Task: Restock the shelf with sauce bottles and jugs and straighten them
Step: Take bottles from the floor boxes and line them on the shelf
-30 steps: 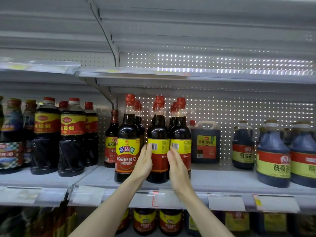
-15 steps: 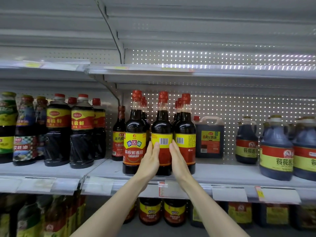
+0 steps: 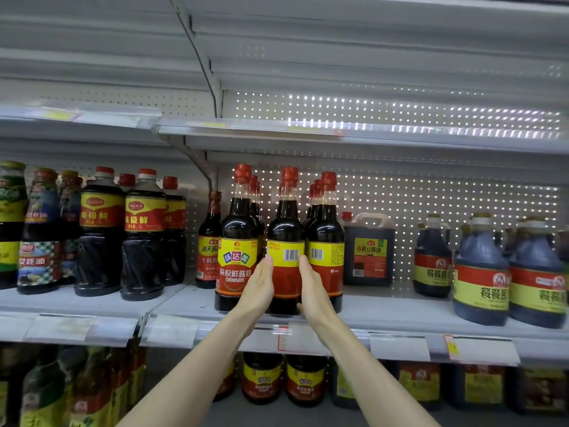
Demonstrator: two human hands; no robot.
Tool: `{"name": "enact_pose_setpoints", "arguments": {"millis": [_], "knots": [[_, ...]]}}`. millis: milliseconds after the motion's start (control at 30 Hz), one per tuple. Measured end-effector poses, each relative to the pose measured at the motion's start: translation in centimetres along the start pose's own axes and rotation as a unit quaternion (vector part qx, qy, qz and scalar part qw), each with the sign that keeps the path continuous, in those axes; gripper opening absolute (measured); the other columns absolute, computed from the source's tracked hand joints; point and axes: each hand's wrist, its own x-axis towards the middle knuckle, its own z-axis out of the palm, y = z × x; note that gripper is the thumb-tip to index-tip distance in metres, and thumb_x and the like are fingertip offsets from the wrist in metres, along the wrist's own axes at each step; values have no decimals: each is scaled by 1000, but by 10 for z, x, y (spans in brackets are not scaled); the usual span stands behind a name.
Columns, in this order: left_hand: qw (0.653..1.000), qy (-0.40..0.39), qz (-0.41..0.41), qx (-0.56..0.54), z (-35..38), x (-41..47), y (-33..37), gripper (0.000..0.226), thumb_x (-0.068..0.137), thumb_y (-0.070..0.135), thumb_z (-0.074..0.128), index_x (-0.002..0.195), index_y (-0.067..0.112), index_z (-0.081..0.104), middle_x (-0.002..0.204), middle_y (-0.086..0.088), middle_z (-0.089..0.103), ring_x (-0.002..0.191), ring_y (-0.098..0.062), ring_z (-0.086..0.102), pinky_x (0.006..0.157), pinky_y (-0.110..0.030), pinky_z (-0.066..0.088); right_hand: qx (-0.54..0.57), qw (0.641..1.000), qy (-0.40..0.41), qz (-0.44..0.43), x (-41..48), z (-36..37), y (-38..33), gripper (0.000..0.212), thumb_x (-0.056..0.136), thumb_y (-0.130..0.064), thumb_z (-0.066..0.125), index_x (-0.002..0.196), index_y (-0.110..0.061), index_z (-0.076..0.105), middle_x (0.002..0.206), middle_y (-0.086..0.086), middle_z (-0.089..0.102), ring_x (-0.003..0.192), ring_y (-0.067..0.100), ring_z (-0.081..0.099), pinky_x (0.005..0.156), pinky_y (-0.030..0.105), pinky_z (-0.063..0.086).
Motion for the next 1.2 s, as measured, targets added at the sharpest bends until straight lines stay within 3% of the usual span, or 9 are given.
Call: {"name": "enact_pose_setpoints", "arguments": {"millis": [100,267,367,467,600,733,900,1033,1200], "knots": [[1000,0,6,21,-2,-4,-4,49,101,52,21,138,31,45,127,10,56,110,1,53,81,-14,42,15,1000,-2,9,5,-1,6,27,103,-46,26,108,-45,53,106,-20,59,94,-6,56,75,15,42],[997,18,35,62,-8,-14,-6,58,97,57,25,146,28,36,140,12,49,128,-5,45,107,-28,38,6,1000,4,9,7,10,0,51,100,-54,29,144,-31,40,131,-7,57,118,9,55,106,38,42],[996,26,42,74,-10,-19,-1,51,101,49,24,143,25,40,131,13,52,119,-2,48,93,-16,39,0,1000,5,-1,2,11,-1,38,103,-46,28,129,-36,52,114,-15,63,103,-3,59,91,21,46],[996,38,29,81,-9,-14,-1,56,98,55,24,144,25,37,136,8,51,123,-9,49,105,-33,41,-28,999,25,-20,-11,18,-3,24,101,-51,28,113,-51,48,116,-25,58,102,-18,53,87,7,42],[995,49,20,79,-6,-13,-2,58,98,57,23,146,27,36,141,8,48,127,-10,46,109,-37,38,-38,999,18,-23,-8,23,7,83,74,-84,29,143,-40,40,146,-9,42,131,5,43,112,38,36],[998,24,16,63,-2,-23,5,51,100,52,24,138,27,46,129,10,57,118,-6,52,100,-27,41,-1,1000,21,-9,-6,11,0,41,101,-53,29,129,-37,53,122,-16,61,114,1,56,103,30,44],[998,24,22,58,-7,-21,3,40,102,47,23,126,29,50,109,16,59,101,4,54,77,-13,40,15,999,25,16,-6,6,-3,25,102,-49,27,108,-49,51,112,-15,60,103,-1,56,96,30,42],[998,21,14,61,-9,-13,-2,71,90,69,24,141,24,41,133,6,54,123,-9,50,105,-36,41,15,1000,6,16,-10,5,-6,19,103,-46,25,98,-51,43,100,-24,53,89,-9,49,91,25,37],[999,-8,15,48,-5,-9,-1,72,86,70,27,145,29,39,137,8,53,124,-8,50,109,-39,40,0,1000,3,12,-7,2,1,22,102,-48,26,114,-49,44,106,-24,52,101,-3,49,100,29,37]]}}
